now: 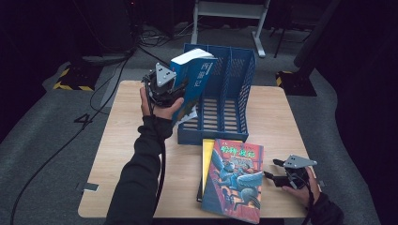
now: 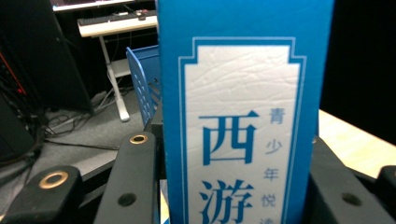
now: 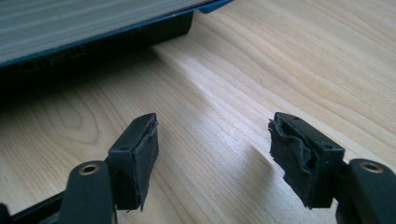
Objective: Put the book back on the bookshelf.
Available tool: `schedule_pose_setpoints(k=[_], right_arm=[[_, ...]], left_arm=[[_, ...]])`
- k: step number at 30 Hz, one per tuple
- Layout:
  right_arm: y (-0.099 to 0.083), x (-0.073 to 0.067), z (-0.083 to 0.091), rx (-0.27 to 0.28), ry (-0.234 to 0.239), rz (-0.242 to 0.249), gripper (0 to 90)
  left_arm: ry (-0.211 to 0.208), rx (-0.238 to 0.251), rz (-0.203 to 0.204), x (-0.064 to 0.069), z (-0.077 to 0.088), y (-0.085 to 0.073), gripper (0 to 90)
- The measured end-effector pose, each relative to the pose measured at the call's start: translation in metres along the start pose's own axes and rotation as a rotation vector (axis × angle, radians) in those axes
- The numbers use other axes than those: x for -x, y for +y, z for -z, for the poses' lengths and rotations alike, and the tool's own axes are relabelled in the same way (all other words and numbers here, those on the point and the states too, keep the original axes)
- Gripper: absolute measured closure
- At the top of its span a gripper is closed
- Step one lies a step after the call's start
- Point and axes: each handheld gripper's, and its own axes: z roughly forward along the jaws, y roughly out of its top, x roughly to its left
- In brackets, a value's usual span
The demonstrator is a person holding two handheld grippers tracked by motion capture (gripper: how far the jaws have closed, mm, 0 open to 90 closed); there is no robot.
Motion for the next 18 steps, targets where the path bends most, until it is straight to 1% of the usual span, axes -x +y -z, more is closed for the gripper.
schedule_pose_setpoints(k=[2, 4, 5, 8, 9, 10, 12, 13, 14, 16, 18], right_arm=[[0.0, 0.0, -0.001, -0.003, 0.002, 0.003, 32.2], [-0.001, 0.0, 0.0, -0.004, -0.003, 0.008, 32.1], [-0.001, 0.0, 0.0, -0.005, -0.005, 0.007, 32.0], [-0.001, 0.0, 0.001, -0.003, -0.008, 0.007, 32.1], [-0.001, 0.0, 0.001, -0.003, -0.009, 0.01, 32.0], [-0.001, 0.0, 0.001, -0.005, -0.009, 0.01, 32.0], [0.0, -0.001, 0.001, -0.012, -0.006, 0.016, 31.7], [0.0, -0.001, 0.001, -0.012, -0.007, 0.02, 31.6], [0.0, -0.002, 0.001, -0.014, -0.006, 0.026, 31.5], [0.0, -0.003, 0.002, -0.016, -0.003, 0.037, 31.4], [0.0, -0.003, 0.001, -0.015, -0.001, 0.035, 30.8]], left_arm=[[0.008, 0.007, 0.016, 0.001, -0.004, 0.001, 61.4], [0.034, 0.009, 0.026, 0.002, -0.006, 0.002, 61.4], [0.04, 0.012, 0.029, 0.002, -0.008, 0.003, 61.4], [0.051, 0.014, 0.052, 0.001, -0.01, 0.003, 61.5], [0.055, 0.017, 0.065, 0.0, -0.01, 0.003, 61.4], [0.069, 0.026, 0.085, 0.0, -0.012, 0.002, 61.4], [0.098, 0.021, 0.104, -0.001, -0.013, 0.001, 61.4], [0.108, 0.034, 0.128, -0.003, -0.014, -0.001, 61.4], [0.115, 0.032, 0.142, -0.003, -0.015, -0.001, 61.4], [0.104, 0.023, 0.144, -0.005, -0.017, -0.002, 61.4], [0.104, 0.015, 0.13, -0.003, -0.02, -0.001, 61.4]])
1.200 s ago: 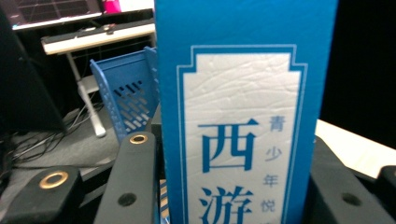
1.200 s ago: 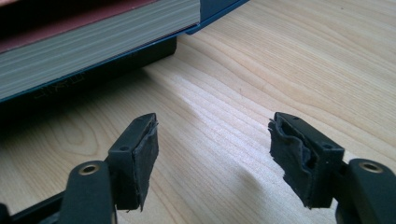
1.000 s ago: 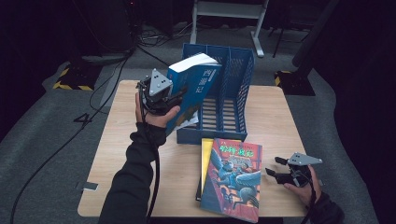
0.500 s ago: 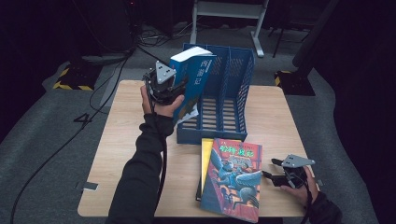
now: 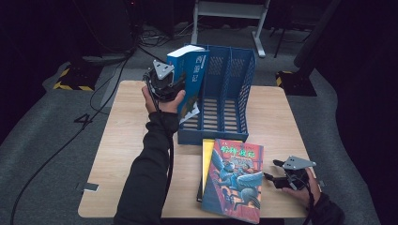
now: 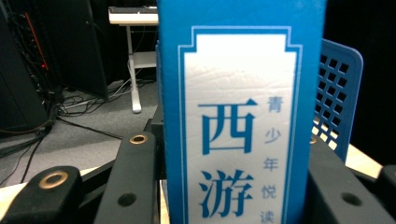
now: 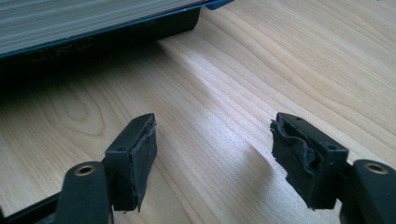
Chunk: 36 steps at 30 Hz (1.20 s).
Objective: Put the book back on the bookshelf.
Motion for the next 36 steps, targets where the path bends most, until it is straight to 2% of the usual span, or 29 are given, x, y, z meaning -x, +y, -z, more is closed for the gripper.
schedule_pose_setpoints(k=[3, 10, 12, 17, 22, 25, 28, 36], right_arm=[[0.0, 0.001, 0.0, 0.0, 0.001, -0.008, 30.5], [0.0, -0.001, 0.0, -0.001, 0.004, 0.003, 30.5], [0.0, 0.0, 0.0, 0.0, 0.006, 0.001, 30.4], [-0.001, -0.001, 0.001, 0.001, 0.008, 0.007, 30.4], [0.0, -0.002, 0.0, 0.0, 0.009, 0.006, 30.1], [0.001, -0.002, 0.0, -0.002, 0.007, 0.011, 30.1], [0.001, -0.003, 0.0, 0.0, 0.011, 0.015, 30.1], [0.0, -0.002, 0.0, 0.001, 0.013, 0.01, 30.0]], left_arm=[[0.008, -0.007, -0.016, 0.005, -0.005, 0.002, 61.4], [0.047, -0.004, 0.02, 0.009, -0.018, 0.005, 61.4], [0.062, 0.015, 0.052, 0.009, -0.019, 0.005, 61.4], [0.08, 0.044, 0.118, -0.001, -0.015, -0.002, 61.4], [0.074, 0.036, 0.1, 0.002, -0.019, -0.007, 61.4], [0.083, 0.03, 0.097, 0.008, -0.026, -0.012, 61.4], [0.091, 0.018, 0.076, 0.01, -0.033, -0.016, 61.3], [0.089, 0.056, 0.093, 0.012, -0.055, -0.03, 61.3]])
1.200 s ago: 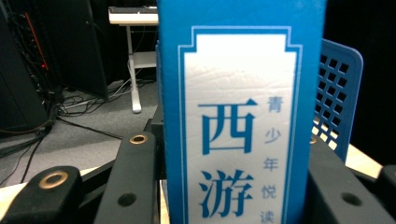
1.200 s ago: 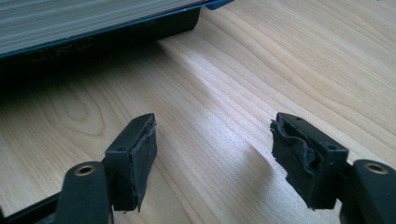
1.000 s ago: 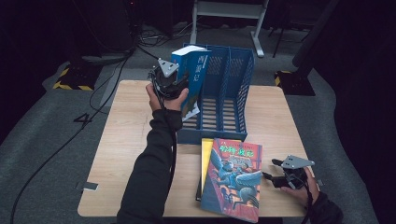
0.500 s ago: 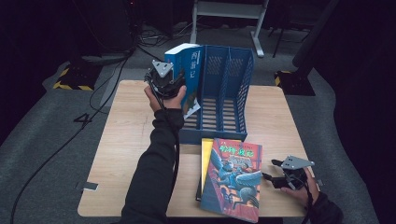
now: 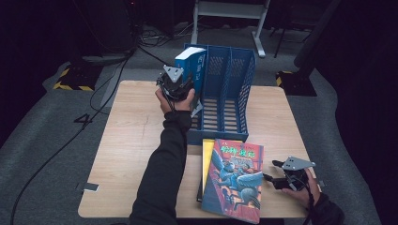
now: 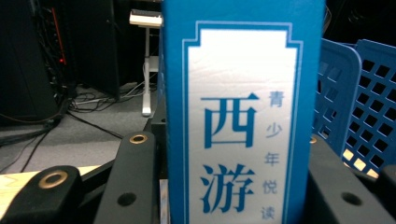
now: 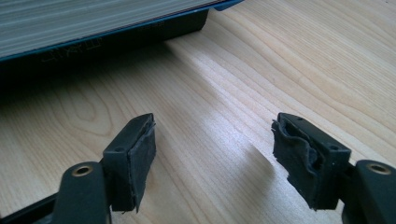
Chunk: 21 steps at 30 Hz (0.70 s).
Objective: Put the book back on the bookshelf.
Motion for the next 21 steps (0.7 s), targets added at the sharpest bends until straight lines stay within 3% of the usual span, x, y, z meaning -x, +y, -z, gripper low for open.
schedule_pose_setpoints(k=[5, 10, 12, 17, 21], right_arm=[[0.0, 0.0, 0.0, 0.003, 0.006, -0.009, 30.0], [0.0, 0.0, -0.001, 0.006, 0.007, -0.009, 30.0], [0.0, 0.001, -0.001, 0.006, 0.008, -0.011, 29.9], [0.0, 0.001, -0.001, 0.006, 0.01, -0.011, 30.1], [0.0, 0.001, -0.001, 0.006, 0.01, -0.008, 30.2]], left_arm=[[-0.008, 0.003, -0.02, 0.001, -0.011, -0.005, 61.1], [-0.029, 0.012, -0.002, 0.0, -0.02, -0.014, 60.9], [-0.029, 0.004, -0.024, 0.001, -0.023, -0.019, 60.8], [-0.047, 0.006, 0.016, -0.005, -0.024, -0.031, 60.4], [-0.055, -0.017, -0.015, -0.004, -0.022, -0.029, 60.3]])
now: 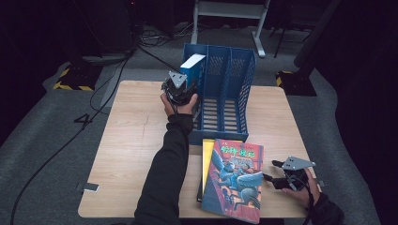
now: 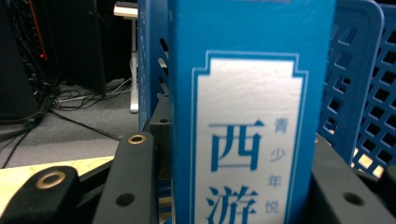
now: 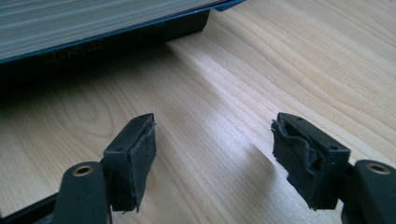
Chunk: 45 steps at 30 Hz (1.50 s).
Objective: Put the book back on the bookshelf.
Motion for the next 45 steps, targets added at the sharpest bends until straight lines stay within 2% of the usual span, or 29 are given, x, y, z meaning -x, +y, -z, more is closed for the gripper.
schedule_pose_setpoints(k=[2, 14, 23, 27, 31, 34, 40, 45], right_arm=[[0.0, 0.0, 0.0, 0.0, 0.0, -0.001, 30.2], [0.001, -0.002, 0.0, -0.004, 0.001, 0.007, 30.5], [0.002, -0.003, -0.001, -0.004, 0.001, 0.011, 30.6], [0.002, -0.002, -0.001, -0.004, 0.003, 0.01, 30.5], [0.002, -0.003, -0.001, -0.006, 0.002, 0.011, 30.5], [0.002, -0.003, -0.002, -0.006, 0.001, 0.008, 30.4], [0.003, -0.003, -0.002, -0.005, 0.0, 0.008, 30.1], [0.002, -0.002, -0.002, -0.005, 0.003, 0.005, 29.9]], left_arm=[[-0.002, -0.002, 0.002, 0.0, 0.001, 0.0, 60.1], [-0.009, -0.054, -0.068, 0.003, 0.013, -0.002, 59.1], [-0.023, -0.051, -0.063, 0.002, 0.026, -0.01, 57.8], [-0.027, -0.048, -0.078, 0.0, 0.032, -0.016, 55.8], [-0.019, -0.039, -0.061, -0.005, 0.039, -0.021, 52.5], [-0.031, -0.04, -0.07, -0.009, 0.043, -0.024, 52.4], [-0.055, -0.036, -0.101, -0.006, 0.049, -0.029, 51.1], [-0.066, -0.04, -0.094, -0.007, 0.053, -0.033, 50.0]])
